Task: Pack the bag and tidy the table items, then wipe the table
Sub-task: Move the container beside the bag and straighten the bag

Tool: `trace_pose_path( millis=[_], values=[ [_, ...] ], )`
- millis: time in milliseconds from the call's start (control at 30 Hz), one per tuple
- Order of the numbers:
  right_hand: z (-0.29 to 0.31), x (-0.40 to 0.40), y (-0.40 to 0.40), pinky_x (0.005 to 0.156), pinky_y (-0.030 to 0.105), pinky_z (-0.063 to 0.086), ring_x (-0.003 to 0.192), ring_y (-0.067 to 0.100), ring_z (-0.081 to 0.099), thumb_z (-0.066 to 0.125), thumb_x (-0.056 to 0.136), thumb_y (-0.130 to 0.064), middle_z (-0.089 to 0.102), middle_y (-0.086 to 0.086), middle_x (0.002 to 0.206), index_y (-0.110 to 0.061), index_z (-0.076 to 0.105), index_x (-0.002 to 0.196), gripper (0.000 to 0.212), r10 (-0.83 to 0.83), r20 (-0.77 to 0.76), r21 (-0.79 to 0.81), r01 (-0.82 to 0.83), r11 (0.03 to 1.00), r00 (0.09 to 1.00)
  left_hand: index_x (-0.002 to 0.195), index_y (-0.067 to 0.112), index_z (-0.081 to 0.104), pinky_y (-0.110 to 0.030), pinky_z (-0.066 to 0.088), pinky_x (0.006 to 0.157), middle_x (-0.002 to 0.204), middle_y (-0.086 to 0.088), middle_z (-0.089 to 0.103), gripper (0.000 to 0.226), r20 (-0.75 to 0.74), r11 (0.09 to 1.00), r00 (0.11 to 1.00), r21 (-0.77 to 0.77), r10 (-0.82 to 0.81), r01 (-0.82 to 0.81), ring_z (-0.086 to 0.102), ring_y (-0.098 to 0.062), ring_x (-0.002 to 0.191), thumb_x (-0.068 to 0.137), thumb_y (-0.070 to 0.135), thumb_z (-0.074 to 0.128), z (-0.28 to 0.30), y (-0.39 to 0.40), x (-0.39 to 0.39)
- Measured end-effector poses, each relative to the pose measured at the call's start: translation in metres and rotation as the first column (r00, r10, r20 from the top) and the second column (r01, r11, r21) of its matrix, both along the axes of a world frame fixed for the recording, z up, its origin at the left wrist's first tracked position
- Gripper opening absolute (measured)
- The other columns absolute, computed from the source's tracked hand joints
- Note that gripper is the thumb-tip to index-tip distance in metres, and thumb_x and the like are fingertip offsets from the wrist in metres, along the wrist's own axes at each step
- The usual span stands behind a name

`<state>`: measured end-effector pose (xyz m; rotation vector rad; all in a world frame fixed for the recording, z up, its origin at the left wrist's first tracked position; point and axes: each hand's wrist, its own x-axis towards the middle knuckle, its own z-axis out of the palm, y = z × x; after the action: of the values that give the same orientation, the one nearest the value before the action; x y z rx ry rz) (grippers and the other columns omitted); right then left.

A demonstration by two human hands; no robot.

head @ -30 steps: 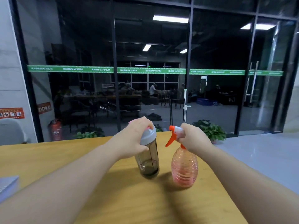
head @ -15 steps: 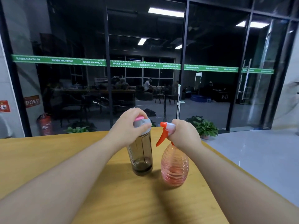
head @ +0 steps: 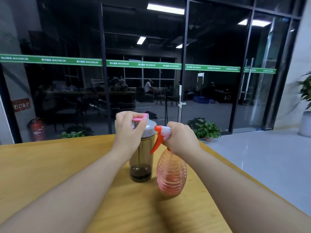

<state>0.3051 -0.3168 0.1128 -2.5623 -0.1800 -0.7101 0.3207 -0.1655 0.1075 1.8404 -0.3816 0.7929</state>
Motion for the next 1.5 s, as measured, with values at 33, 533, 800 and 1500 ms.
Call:
trace_pose_path(
  millis=[33,533,800,1500],
  values=[
    [0.0,0.0,0.0,0.062,0.037,0.053,0.071,0.025,0.062,0.058,0.081,-0.026,0.059,0.002,0.068,-0.009,0.054,0.079,0.017,0.005,0.003,0.0,-0.005,1.0,1.0,0.094,0.033,0.063,-0.015,0.036,0.084,0.111,0.006,0.04,0.011,-0.029,0.999,1.0,-0.041,0.002,-0.003,0.042,-0.01,0.109,0.09,0.031,0.053,0.0,-0.001,0.001],
    [-0.004,0.004,-0.003,0.059,0.036,0.05,0.068,0.027,0.058,0.057,0.081,-0.023,0.061,0.003,0.07,-0.013,0.052,0.078,0.011,0.044,0.054,-0.017,-0.043,0.999,0.998,0.091,0.037,0.061,-0.051,0.052,0.082,0.097,-0.002,0.065,0.022,-0.26,0.981,0.949,-0.126,-0.179,0.151,0.061,-0.027,0.093,0.092,0.034,0.039,0.008,-0.02,0.026],
    [-0.004,0.0,-0.003,0.052,0.032,0.038,0.067,0.023,0.05,0.057,0.084,-0.022,0.054,0.003,0.072,-0.017,0.037,0.072,0.023,0.035,0.057,-0.048,-0.032,0.998,0.998,0.103,0.04,0.059,-0.048,0.052,0.084,0.106,0.0,0.065,0.026,-0.278,0.969,0.93,-0.12,-0.242,0.217,0.061,-0.022,0.095,0.093,0.038,0.035,0.008,-0.03,0.026],
    [-0.027,-0.03,0.003,0.116,0.04,0.011,0.144,0.023,-0.002,0.062,0.079,-0.049,0.004,0.002,0.155,-0.019,-0.008,0.149,0.103,-0.121,0.076,-0.095,0.128,0.987,0.99,0.111,0.039,0.055,-0.021,0.033,0.042,0.092,0.018,0.068,0.023,-0.225,0.943,0.974,0.329,0.017,0.059,0.033,-0.007,0.037,0.097,0.028,0.041,-0.027,0.063,-0.08]
  ],
)
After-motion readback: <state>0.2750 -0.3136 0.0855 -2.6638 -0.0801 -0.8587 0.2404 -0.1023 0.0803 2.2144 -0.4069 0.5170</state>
